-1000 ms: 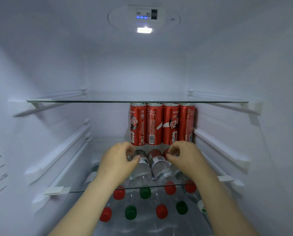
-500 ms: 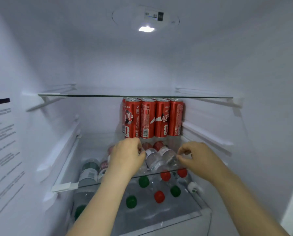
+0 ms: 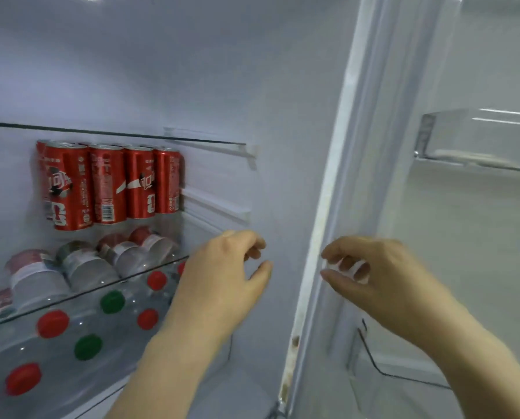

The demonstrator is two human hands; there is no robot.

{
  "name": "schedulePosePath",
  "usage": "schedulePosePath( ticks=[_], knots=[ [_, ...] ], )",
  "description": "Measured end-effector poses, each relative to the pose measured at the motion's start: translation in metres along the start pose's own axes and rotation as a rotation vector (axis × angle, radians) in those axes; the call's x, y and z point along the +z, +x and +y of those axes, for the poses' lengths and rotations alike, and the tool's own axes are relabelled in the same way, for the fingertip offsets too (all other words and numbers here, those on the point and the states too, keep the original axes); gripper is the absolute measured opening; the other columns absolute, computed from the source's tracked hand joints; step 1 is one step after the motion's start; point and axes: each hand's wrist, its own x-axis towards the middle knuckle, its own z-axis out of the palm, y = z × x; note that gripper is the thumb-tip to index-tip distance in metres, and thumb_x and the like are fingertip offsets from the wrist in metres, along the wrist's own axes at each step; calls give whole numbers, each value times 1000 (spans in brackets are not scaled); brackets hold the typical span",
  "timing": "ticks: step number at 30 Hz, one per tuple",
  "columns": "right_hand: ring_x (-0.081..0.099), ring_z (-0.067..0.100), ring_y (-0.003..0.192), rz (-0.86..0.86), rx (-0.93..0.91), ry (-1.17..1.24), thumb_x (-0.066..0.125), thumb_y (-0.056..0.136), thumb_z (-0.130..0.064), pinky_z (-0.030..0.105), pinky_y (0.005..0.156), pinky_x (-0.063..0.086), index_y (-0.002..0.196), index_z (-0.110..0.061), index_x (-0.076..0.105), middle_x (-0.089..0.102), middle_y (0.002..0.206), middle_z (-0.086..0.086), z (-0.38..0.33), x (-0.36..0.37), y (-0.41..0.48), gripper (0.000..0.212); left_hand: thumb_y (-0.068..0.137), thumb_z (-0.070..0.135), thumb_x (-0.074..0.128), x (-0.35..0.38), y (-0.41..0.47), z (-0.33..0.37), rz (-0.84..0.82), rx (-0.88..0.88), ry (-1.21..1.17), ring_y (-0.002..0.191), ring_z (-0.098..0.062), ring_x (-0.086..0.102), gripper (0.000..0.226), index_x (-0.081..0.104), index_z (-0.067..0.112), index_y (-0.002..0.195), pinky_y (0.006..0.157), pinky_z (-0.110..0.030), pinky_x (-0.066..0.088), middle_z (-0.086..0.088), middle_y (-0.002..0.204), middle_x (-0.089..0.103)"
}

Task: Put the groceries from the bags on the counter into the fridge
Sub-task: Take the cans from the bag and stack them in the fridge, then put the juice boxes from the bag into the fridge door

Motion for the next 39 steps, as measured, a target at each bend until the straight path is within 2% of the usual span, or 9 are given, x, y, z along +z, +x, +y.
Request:
schedulePosePath(
  ticks=[4,11,16,20,27,32,36,39],
  knots=[
    [56,-3,89,93,86,-56,66,82,-36,7,72,43,90,-39,65,63,84,-24,29,-47,-56,9,80,30,69,31,-9,54,-86,108,-144,86,0,60,18,68,28,98,83,-26,49,16,91,66],
    [61,2,79,210,378,-196,70,80,-35,20,68,52,91,-34,68,64,81,-22,94,-108,-159,12,79,34,69,105,-31,160,-299,288,-396,84,6,59,15,67,31,94,81,-22,50,21,87,66],
    [62,0,79,283,578,-257,68,81,-36,23,70,54,95,-30,70,65,83,-22,129,-140,-237,15,80,36,67,157,-58,233,-407,375,-521,85,6,58,16,66,31,95,78,-19,50,21,86,65],
    [61,-6,80,331,782,-261,69,81,-39,18,70,55,94,-37,66,64,84,-25,151,-154,-304,13,82,36,67,195,-89,274,-522,433,-578,86,6,58,16,66,31,97,79,-19,50,20,88,65],
    [61,-8,81,450,1116,-248,69,82,-35,15,71,51,93,-35,67,68,84,-17,156,-177,-395,11,85,37,64,254,-143,351,-807,592,-682,87,5,57,19,64,31,103,76,-9,48,20,92,62],
    [61,-9,81,538,1327,-326,69,82,-34,12,69,50,92,-36,67,68,85,-18,150,-192,-440,10,85,38,64,290,-172,401,-994,702,-799,90,4,59,19,65,31,103,83,-25,54,19,93,63],
    [62,-8,80,651,1473,-403,70,82,-33,10,68,48,89,-37,67,69,84,-18,141,-200,-462,9,86,40,62,311,-193,438,-1096,859,-888,90,8,56,22,63,34,108,83,-15,51,22,94,61],
    [62,-7,80,727,1587,-455,69,81,-33,13,66,49,86,-38,66,68,83,-20,130,-199,-474,8,86,41,61,322,-208,463,-1182,948,-963,91,8,56,24,63,33,109,84,-19,51,23,94,61]
  ],
)
